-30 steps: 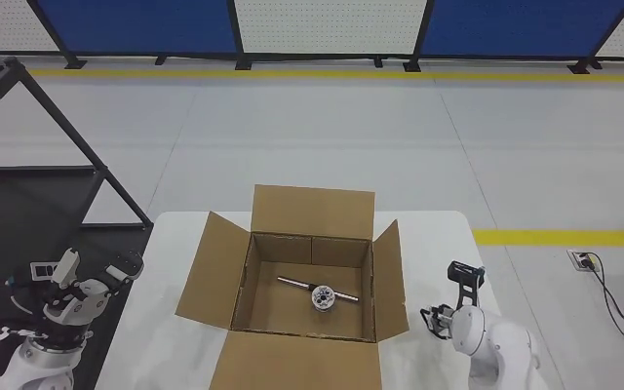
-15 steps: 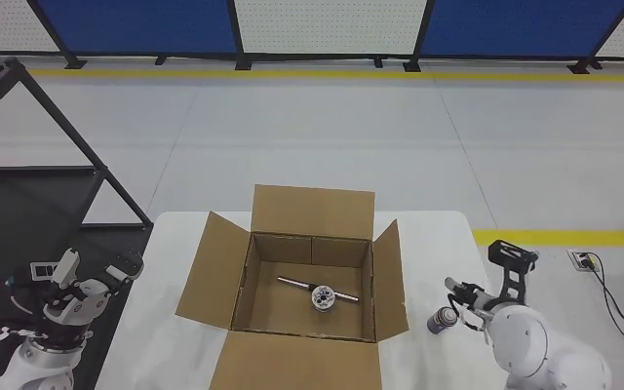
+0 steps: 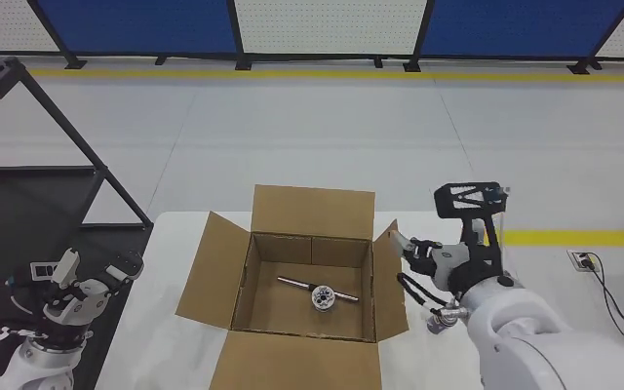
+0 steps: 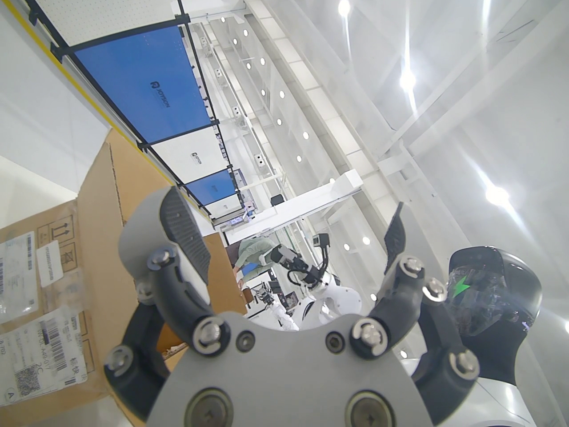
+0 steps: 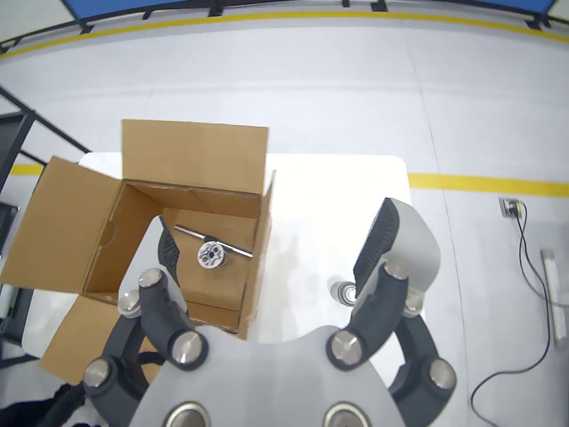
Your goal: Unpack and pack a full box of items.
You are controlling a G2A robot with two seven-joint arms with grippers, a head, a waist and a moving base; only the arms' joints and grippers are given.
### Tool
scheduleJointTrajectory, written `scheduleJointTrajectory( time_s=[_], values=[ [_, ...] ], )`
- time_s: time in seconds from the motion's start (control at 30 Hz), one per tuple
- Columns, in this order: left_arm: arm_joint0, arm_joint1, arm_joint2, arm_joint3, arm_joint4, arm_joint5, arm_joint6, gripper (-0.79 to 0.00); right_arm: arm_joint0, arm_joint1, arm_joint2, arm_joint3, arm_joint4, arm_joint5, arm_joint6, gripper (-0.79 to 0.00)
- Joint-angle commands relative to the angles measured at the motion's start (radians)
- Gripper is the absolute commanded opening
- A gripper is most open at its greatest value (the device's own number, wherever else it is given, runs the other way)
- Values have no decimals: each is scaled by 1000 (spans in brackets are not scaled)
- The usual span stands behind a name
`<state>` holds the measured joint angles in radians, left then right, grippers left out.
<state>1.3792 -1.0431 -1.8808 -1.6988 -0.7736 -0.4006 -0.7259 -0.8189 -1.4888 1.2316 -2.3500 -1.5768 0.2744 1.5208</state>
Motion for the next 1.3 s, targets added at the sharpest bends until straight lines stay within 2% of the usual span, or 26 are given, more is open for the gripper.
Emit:
scheduleJointTrajectory(
  time_s=[0.0,0.2,0.27,0.67,0.77,0.93,1.13,1.27],
  values=[
    [0,0,0,0,0,0,0,0,7,-7,-100,0,7,-1,15,0],
    [0,0,0,0,0,0,0,0,11,-26,-259,99,-17,10,15,0],
    [0,0,0,0,0,0,0,0,12,-36,-267,140,-15,18,7,0],
    [0,0,0,0,0,0,0,0,2,-35,-270,156,-12,13,-13,0],
    [0,0,0,0,0,0,0,0,6,-41,-300,282,-10,-22,-64,0],
    [0,0,0,0,0,0,0,0,108,-73,-364,513,46,-24,-76,0],
    [0,0,0,0,0,0,0,0,216,-111,-416,786,126,-34,-46,0],
    [0,0,0,0,0,0,0,0,261,-135,-437,912,164,-15,-30,0]
  ],
)
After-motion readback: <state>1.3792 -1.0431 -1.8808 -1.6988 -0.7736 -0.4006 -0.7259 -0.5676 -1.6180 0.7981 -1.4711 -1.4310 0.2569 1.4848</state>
